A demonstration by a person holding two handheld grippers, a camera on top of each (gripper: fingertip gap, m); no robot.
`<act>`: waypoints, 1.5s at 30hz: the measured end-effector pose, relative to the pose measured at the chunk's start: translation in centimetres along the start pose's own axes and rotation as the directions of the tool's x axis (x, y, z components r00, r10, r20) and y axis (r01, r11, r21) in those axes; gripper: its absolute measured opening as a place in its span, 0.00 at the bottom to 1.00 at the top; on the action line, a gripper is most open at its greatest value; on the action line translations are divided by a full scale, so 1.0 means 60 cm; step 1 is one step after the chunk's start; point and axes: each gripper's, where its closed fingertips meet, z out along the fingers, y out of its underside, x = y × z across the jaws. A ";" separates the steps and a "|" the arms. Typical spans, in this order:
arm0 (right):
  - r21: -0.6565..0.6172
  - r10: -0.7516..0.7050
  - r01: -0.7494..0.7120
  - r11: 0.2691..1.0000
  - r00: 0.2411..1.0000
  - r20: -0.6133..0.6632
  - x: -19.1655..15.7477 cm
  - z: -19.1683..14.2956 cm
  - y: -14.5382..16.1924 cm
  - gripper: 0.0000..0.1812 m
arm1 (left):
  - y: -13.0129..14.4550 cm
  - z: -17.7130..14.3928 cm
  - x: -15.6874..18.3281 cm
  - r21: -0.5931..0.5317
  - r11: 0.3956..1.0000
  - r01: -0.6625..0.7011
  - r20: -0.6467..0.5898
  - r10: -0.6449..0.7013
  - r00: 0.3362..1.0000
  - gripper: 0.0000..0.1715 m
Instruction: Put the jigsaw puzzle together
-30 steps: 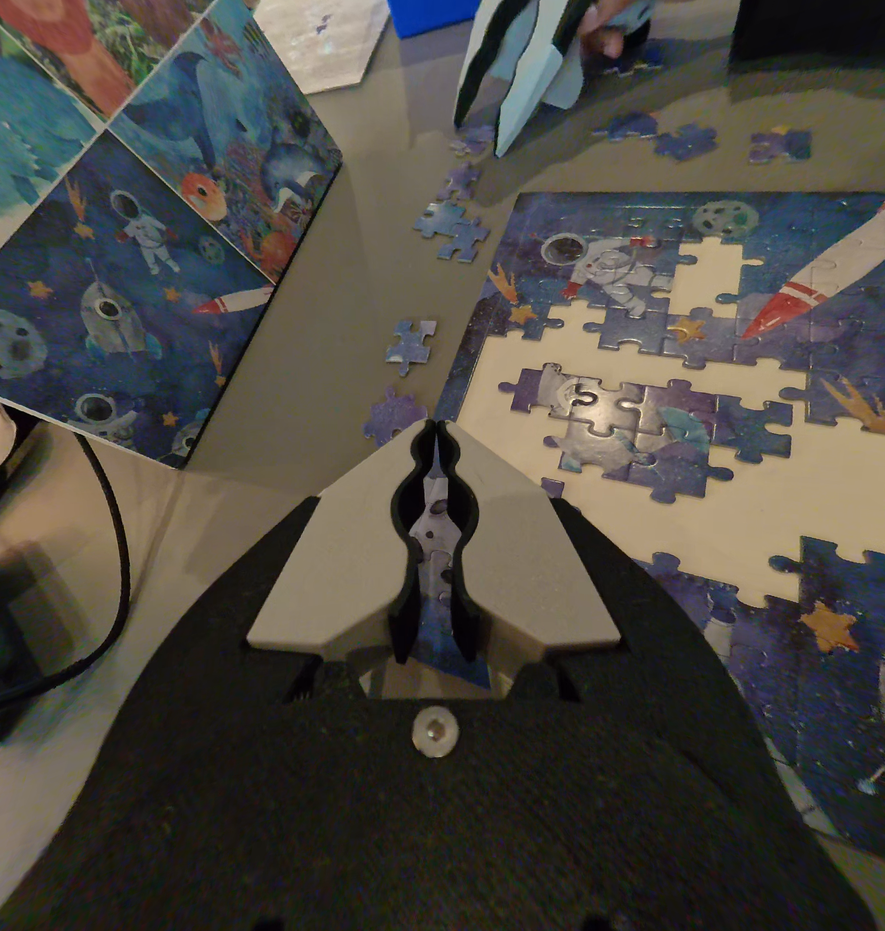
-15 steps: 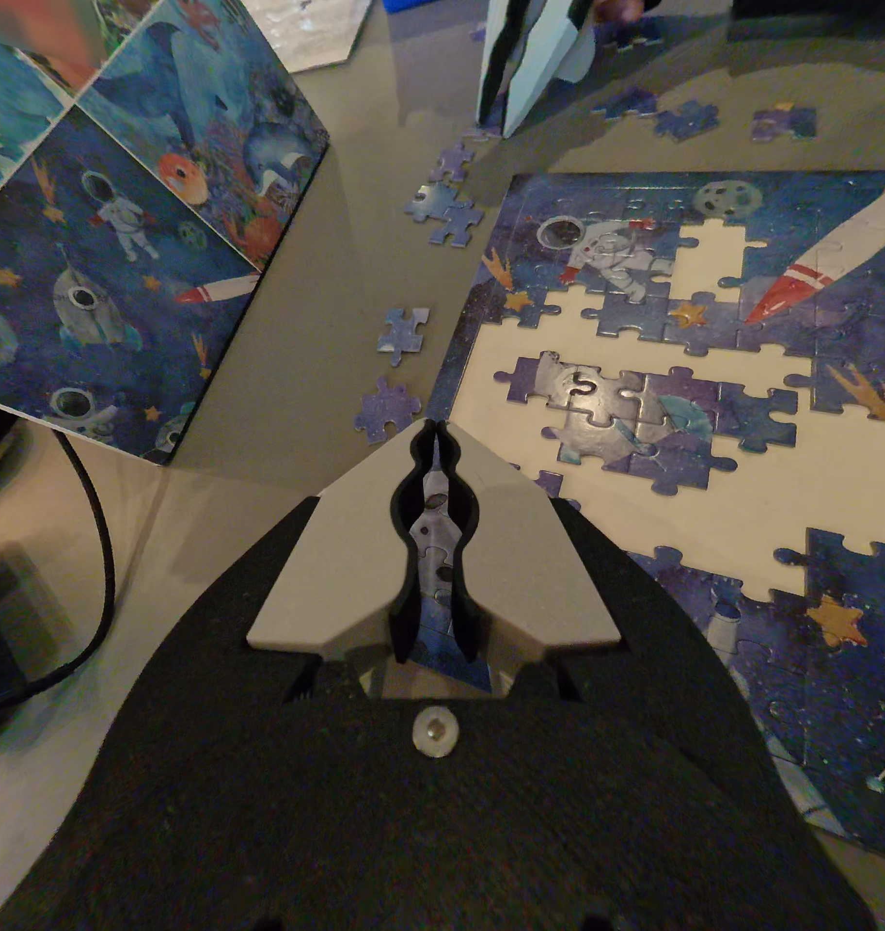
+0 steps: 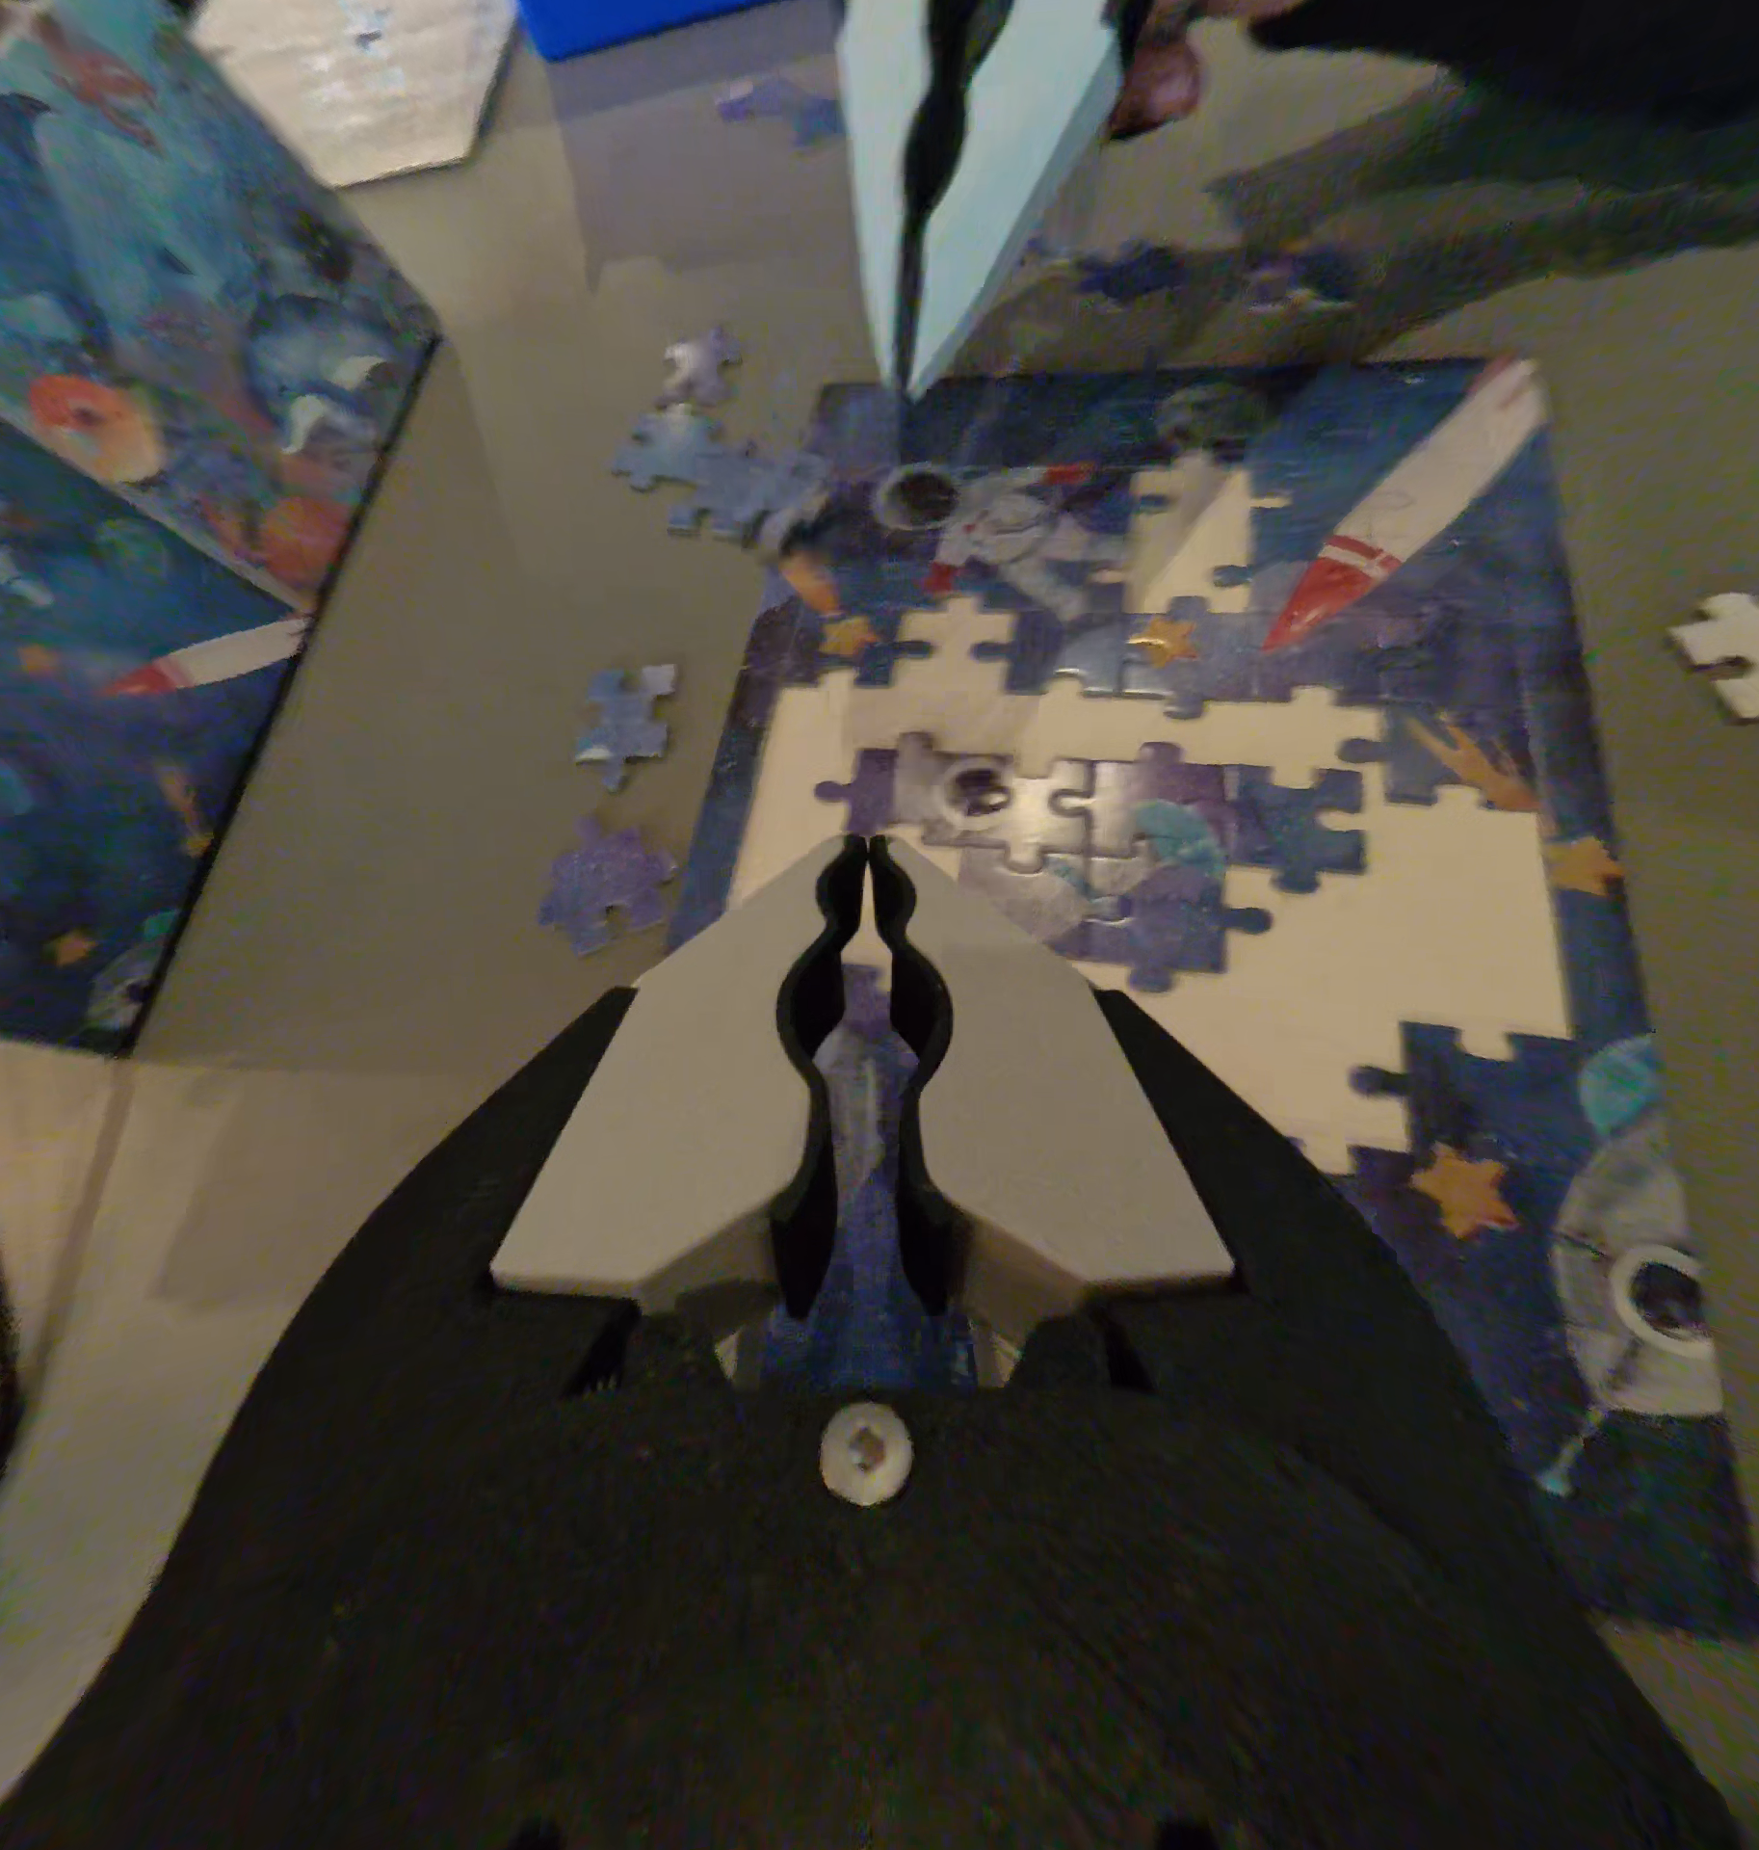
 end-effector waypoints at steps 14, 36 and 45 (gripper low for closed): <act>-0.093 0.044 -0.063 0.994 0.979 -0.198 0.061 0.035 0.044 0.24 | 0.004 0.025 0.043 -0.066 0.996 -0.056 -0.065 0.052 0.997 0.00; -0.060 0.113 -0.118 0.991 0.990 -0.085 0.064 0.053 0.034 0.29 | 0.002 0.031 0.045 -0.075 0.996 -0.055 -0.058 0.051 0.997 0.00; -0.154 0.086 -0.095 0.984 0.994 -0.067 0.052 0.083 0.049 0.32 | 0.007 0.037 0.050 -0.087 0.995 -0.050 -0.073 0.043 0.996 0.00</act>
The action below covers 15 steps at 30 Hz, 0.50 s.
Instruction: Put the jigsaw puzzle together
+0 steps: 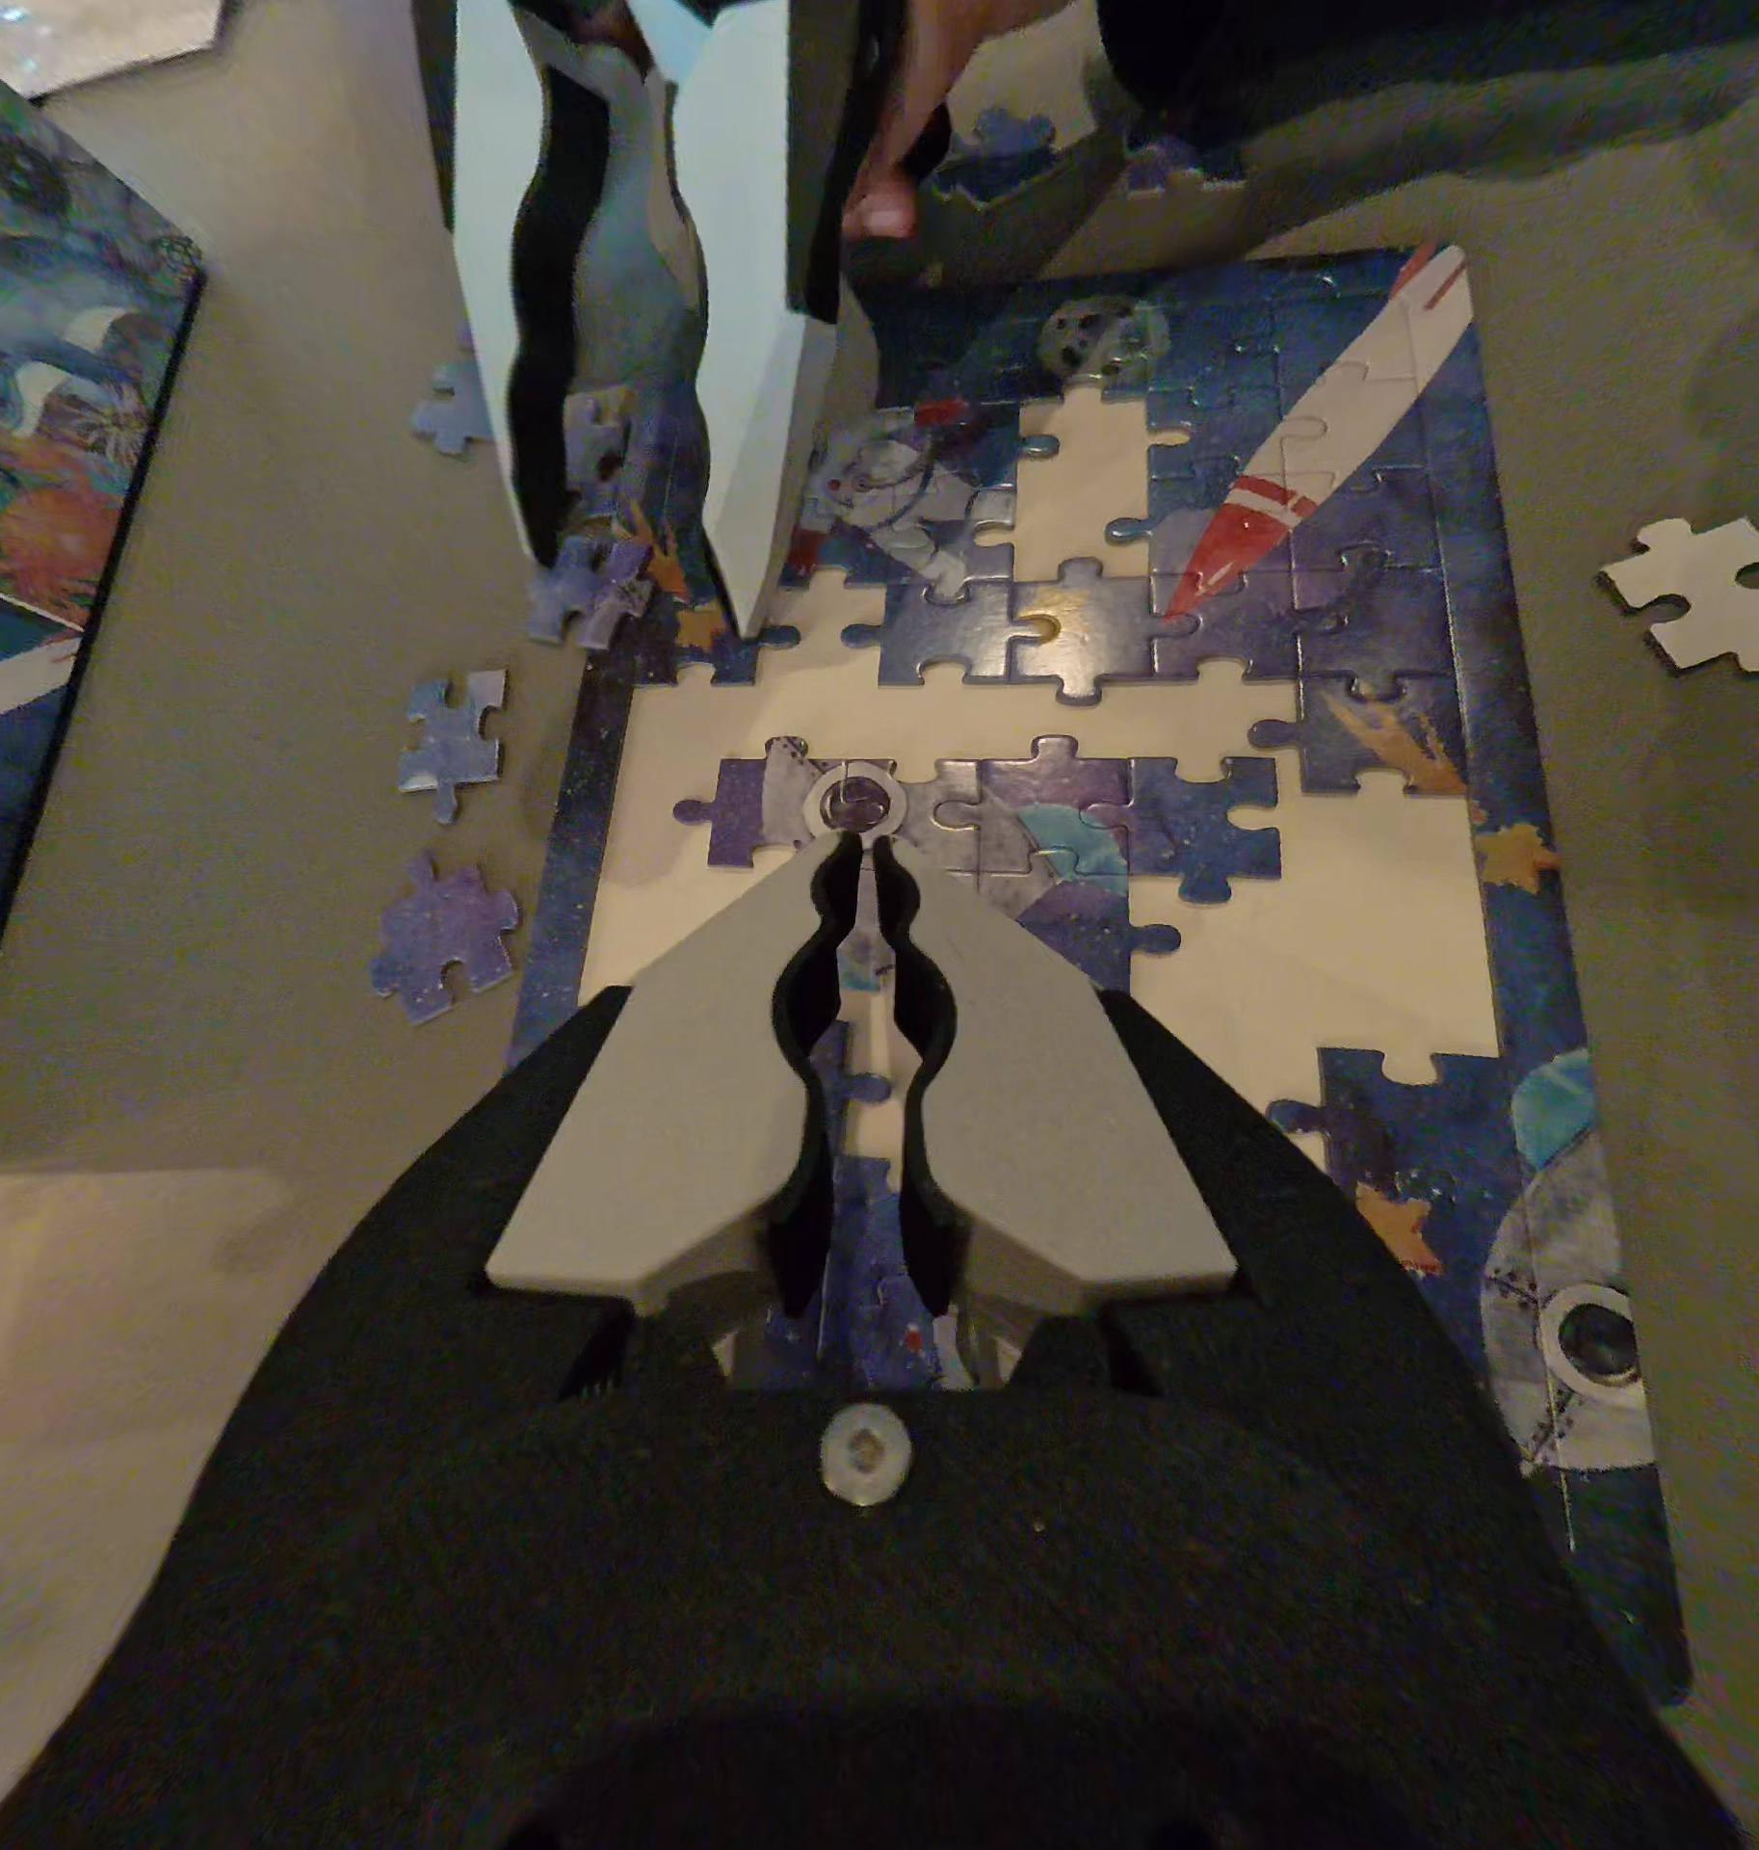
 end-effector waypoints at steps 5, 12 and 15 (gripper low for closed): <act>-0.014 0.000 0.001 1.000 0.995 0.105 -0.026 -0.014 0.008 0.22 | 0.011 0.008 0.002 -0.038 0.999 0.017 -0.008 -0.017 1.000 0.00; 0.072 -0.028 0.022 0.997 0.996 0.083 -0.028 -0.012 -0.017 0.31 | 0.024 0.017 0.008 -0.092 0.996 0.018 -0.014 -0.019 1.000 0.00; 0.018 -0.049 0.047 0.999 0.995 0.092 -0.036 0.000 -0.005 0.32 | 0.025 0.017 0.007 -0.091 0.995 0.037 -0.020 -0.039 0.999 0.00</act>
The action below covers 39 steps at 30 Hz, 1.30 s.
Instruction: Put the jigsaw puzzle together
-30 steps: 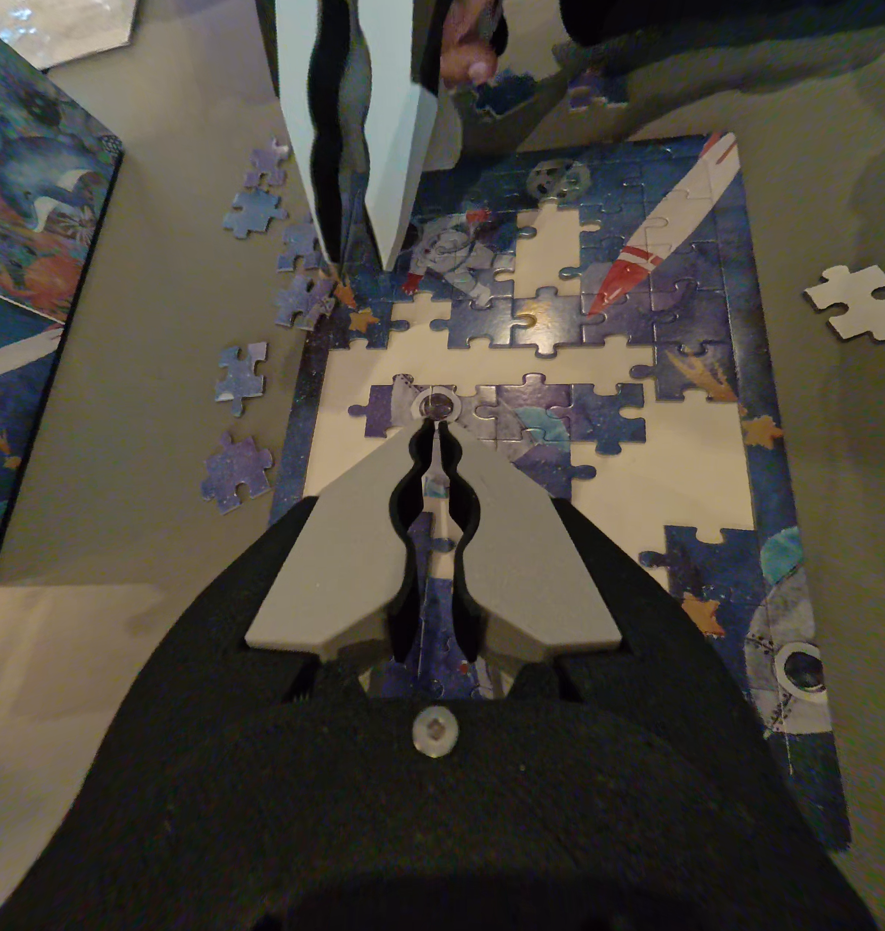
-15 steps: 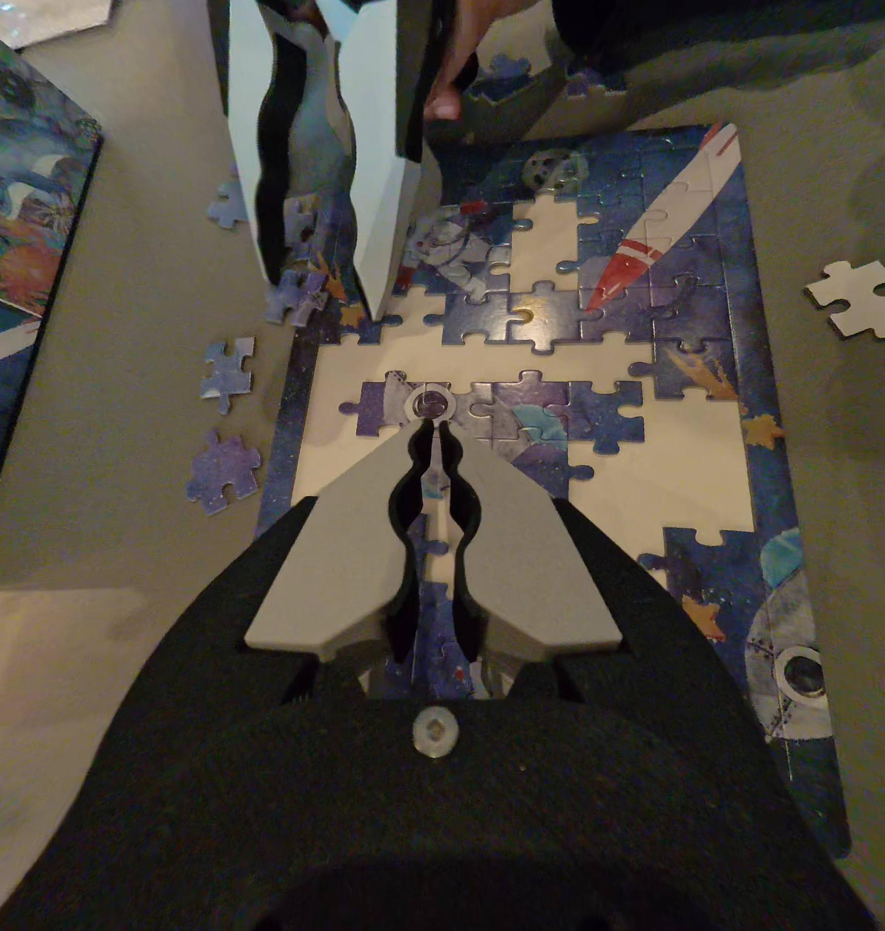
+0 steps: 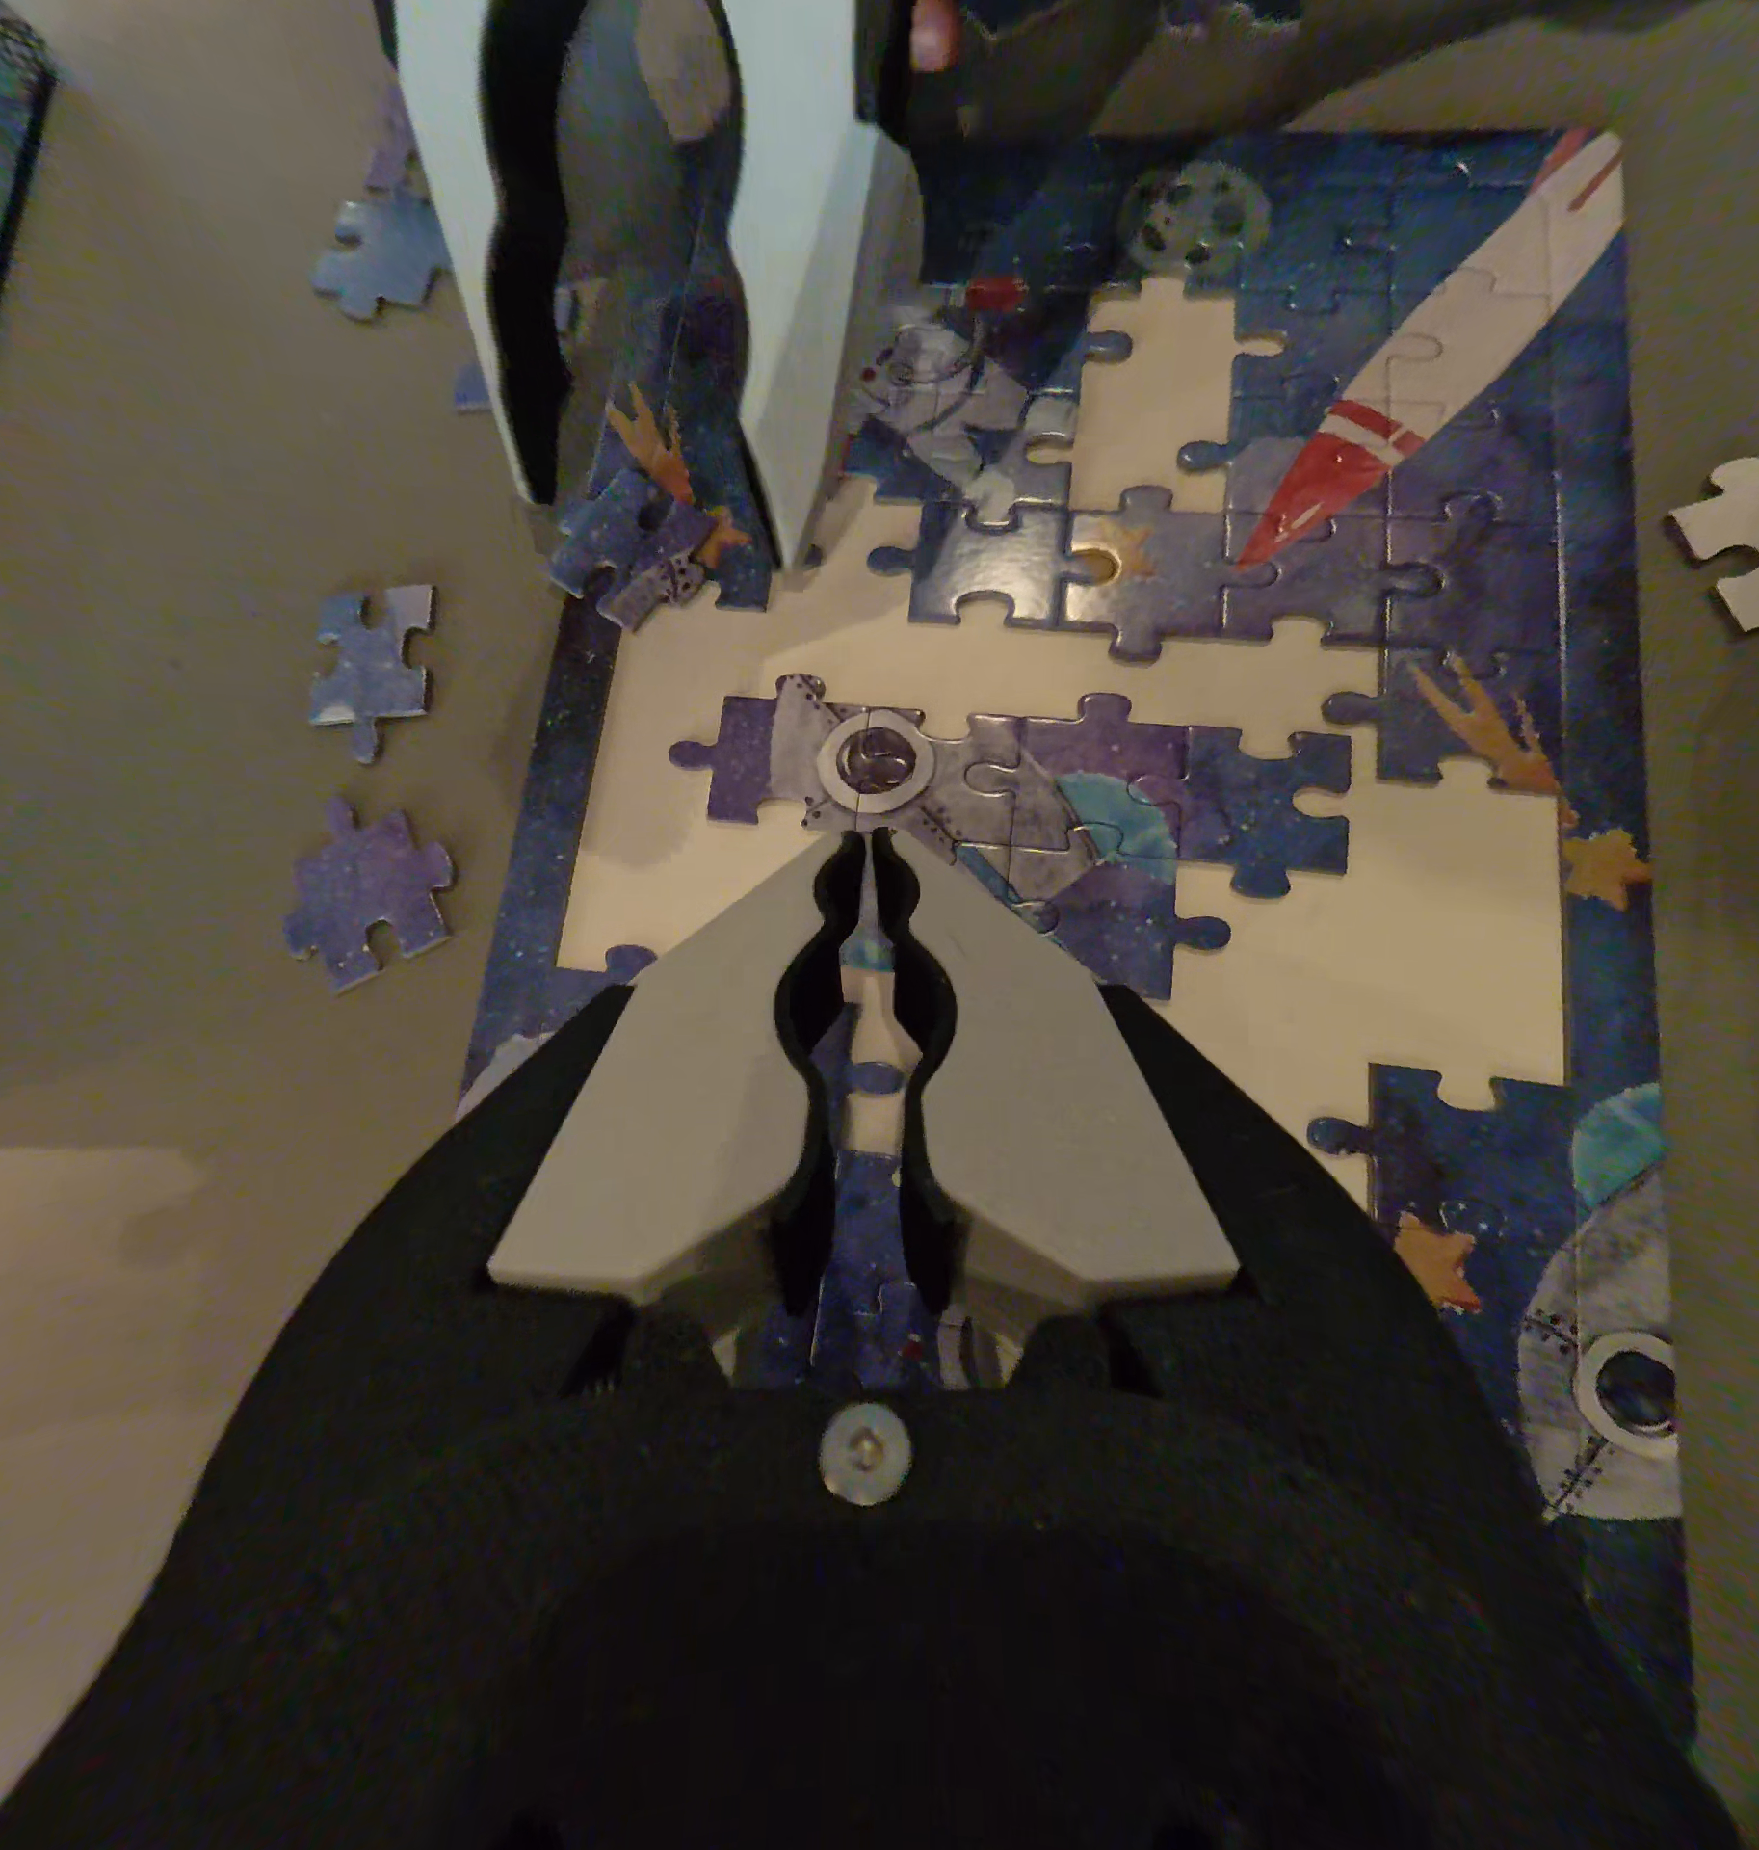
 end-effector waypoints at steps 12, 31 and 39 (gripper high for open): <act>-0.003 -0.055 0.055 0.998 0.997 0.050 -0.032 -0.013 -0.008 0.28 | 0.002 0.001 -0.004 0.010 0.999 0.037 -0.009 -0.037 0.999 0.03; -0.020 -0.067 0.072 0.997 0.980 0.189 -0.073 -0.013 0.001 0.24 | 0.002 0.001 -0.005 0.005 1.000 0.030 0.001 -0.030 1.000 0.03; -0.068 -0.100 0.117 0.991 0.972 0.213 -0.096 -0.006 0.014 0.24 | 0.002 0.002 -0.005 0.008 0.999 0.035 -0.001 -0.035 0.999 0.03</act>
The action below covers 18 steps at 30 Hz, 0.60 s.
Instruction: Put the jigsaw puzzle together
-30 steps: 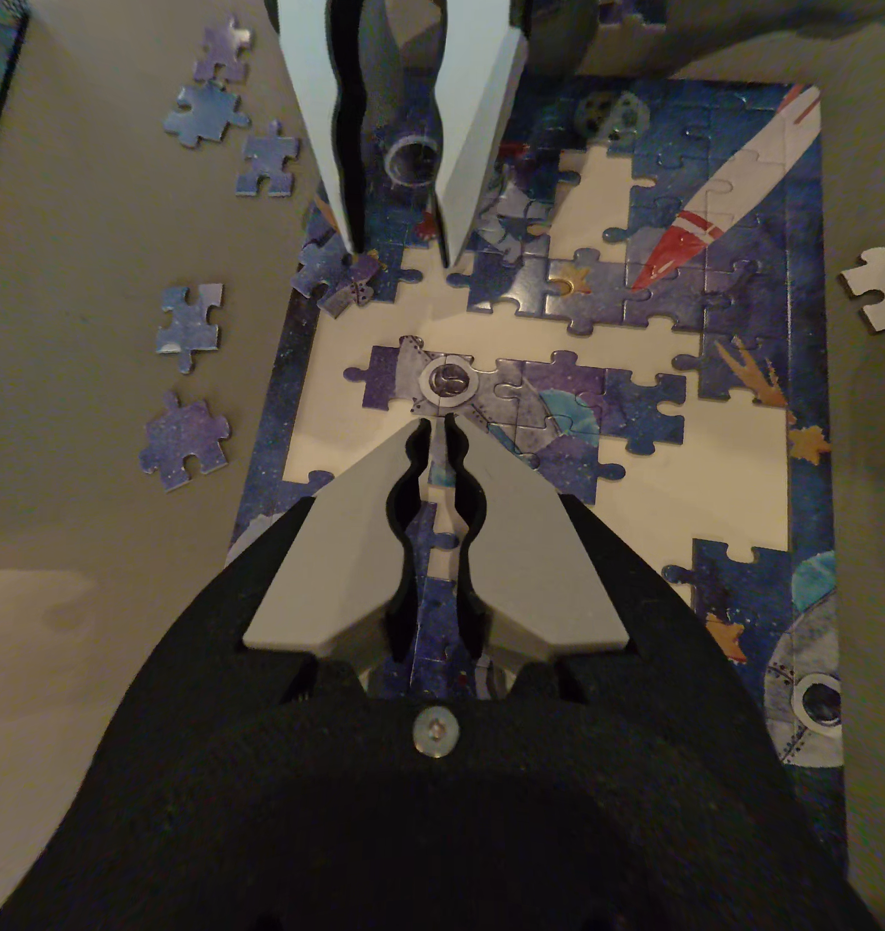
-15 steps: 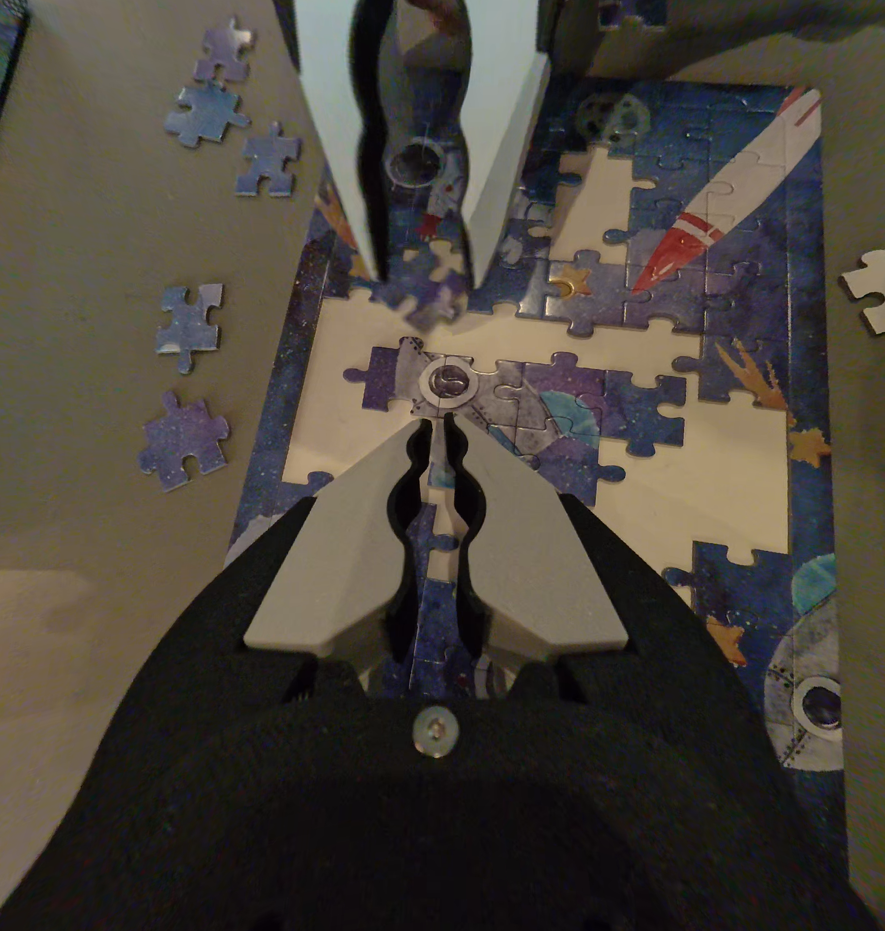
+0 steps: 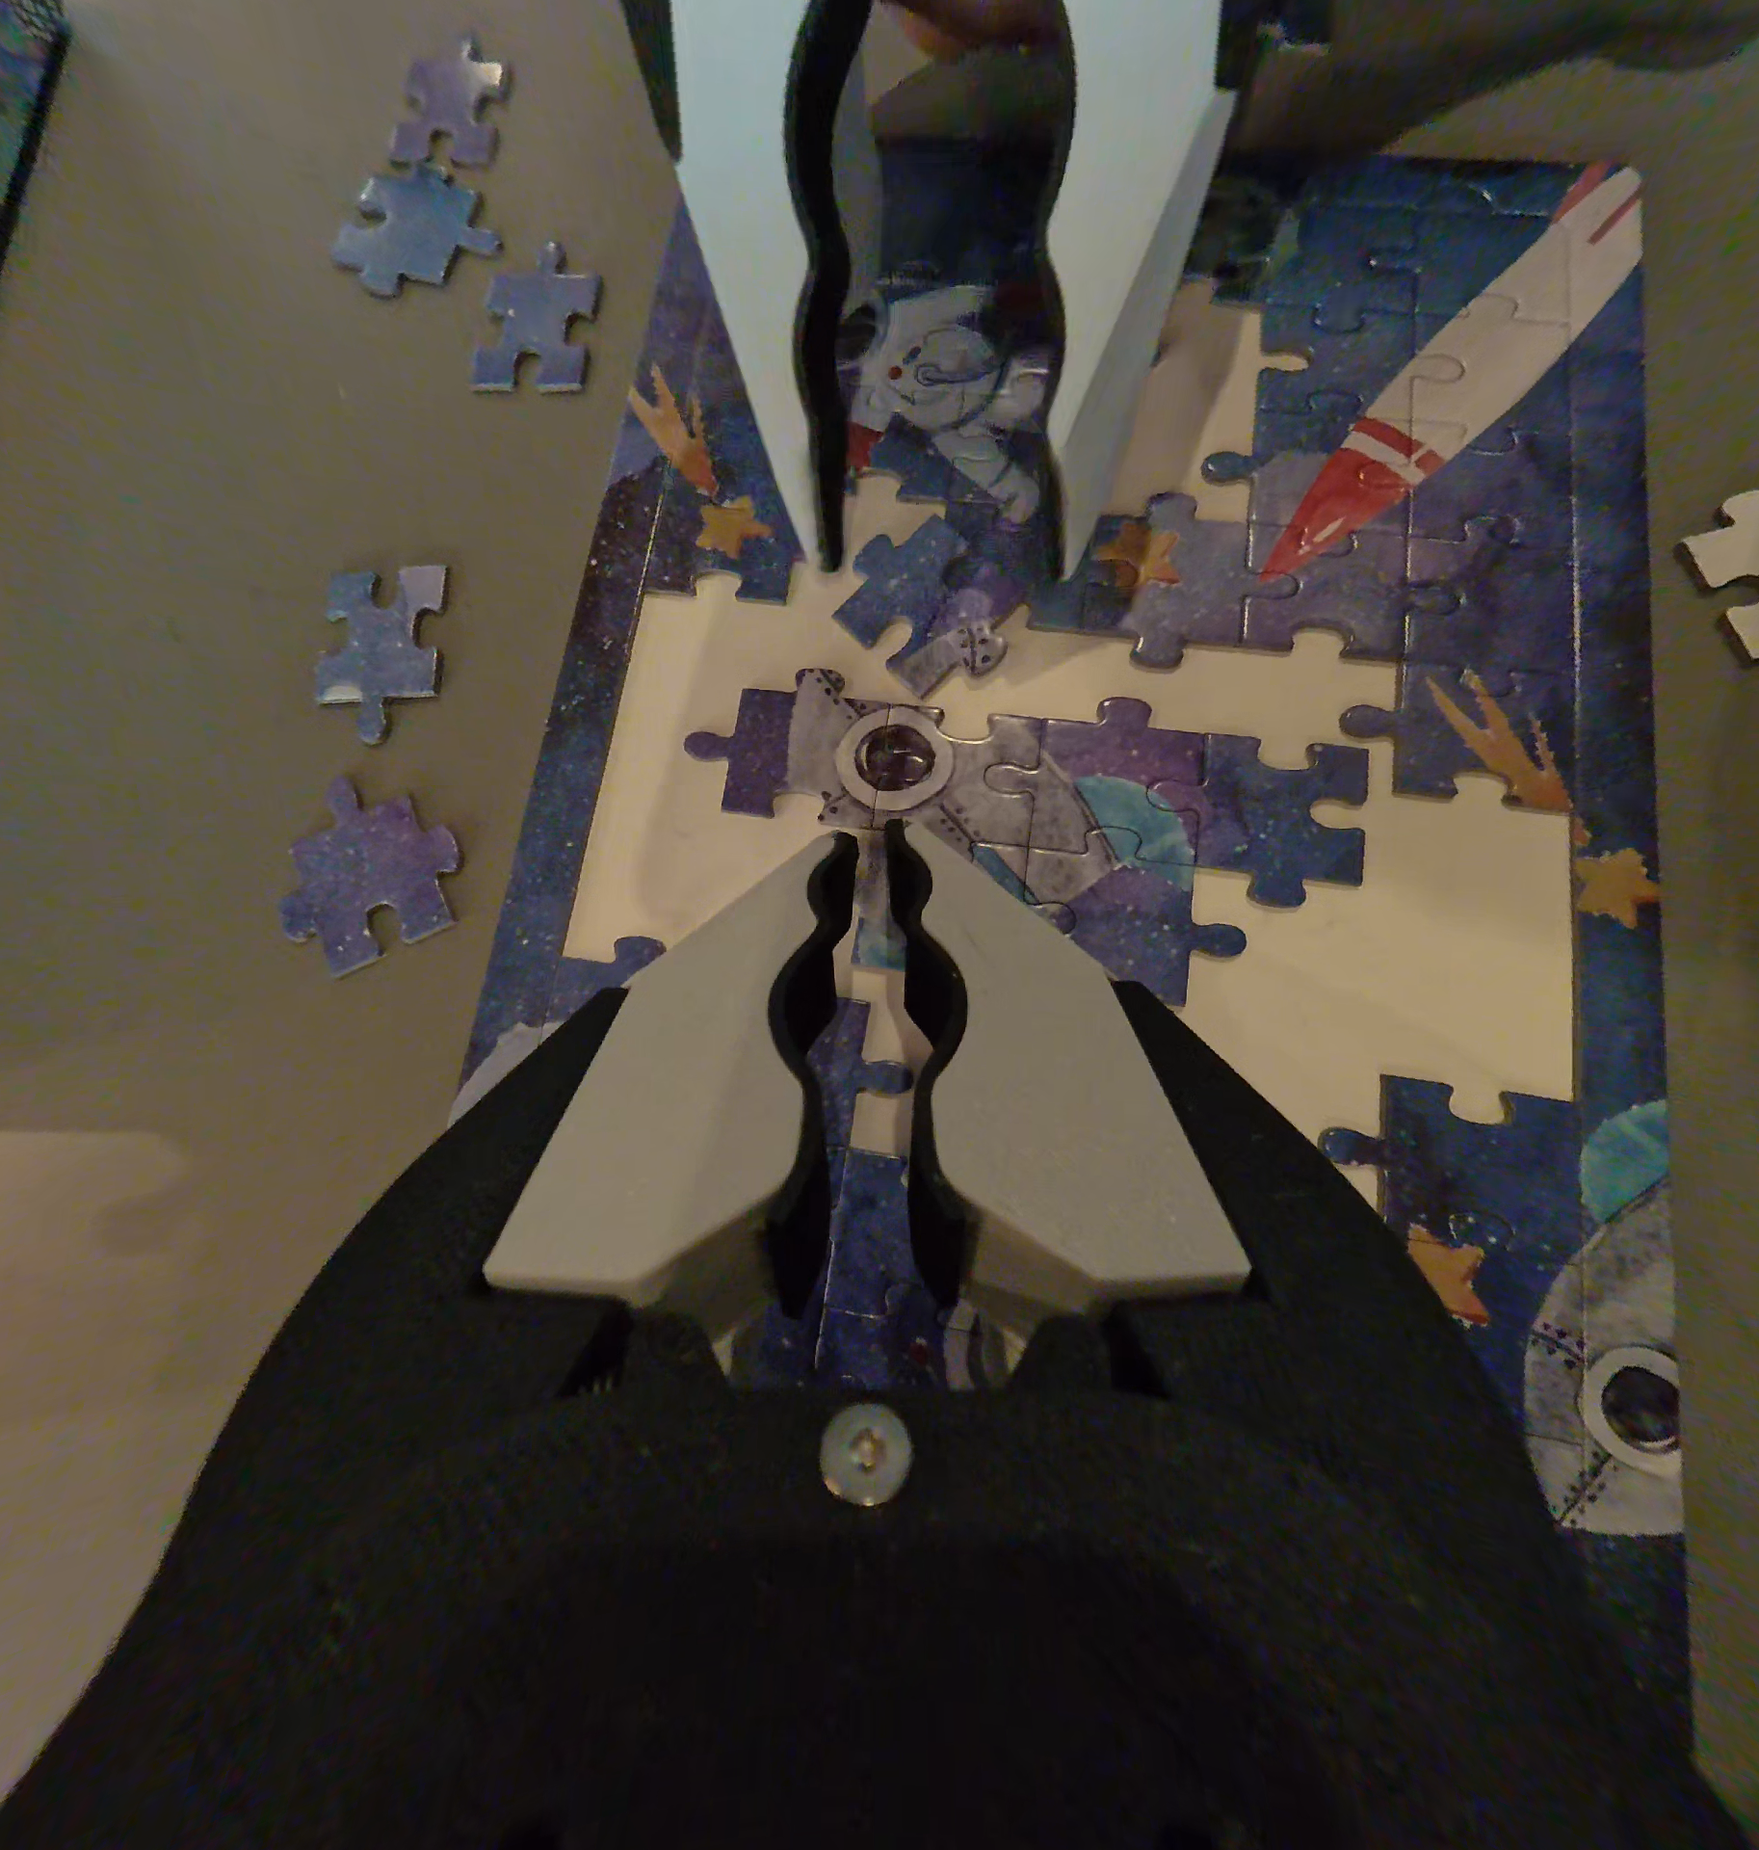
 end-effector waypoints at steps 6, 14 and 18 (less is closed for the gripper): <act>-0.047 -0.017 0.016 0.999 0.999 -0.034 -0.003 -0.006 0.017 0.19 | 0.000 0.000 0.000 0.002 1.000 0.000 0.000 0.000 1.000 0.03; -0.057 -0.046 0.042 0.998 0.997 -0.063 -0.005 -0.005 0.017 0.18 | 0.000 0.000 -0.001 0.004 1.000 0.005 -0.004 -0.005 1.000 0.04; -0.047 -0.048 0.046 0.998 0.998 -0.038 -0.016 -0.006 0.012 0.17 | 0.000 0.000 -0.001 0.004 1.000 0.005 -0.003 -0.005 1.000 0.04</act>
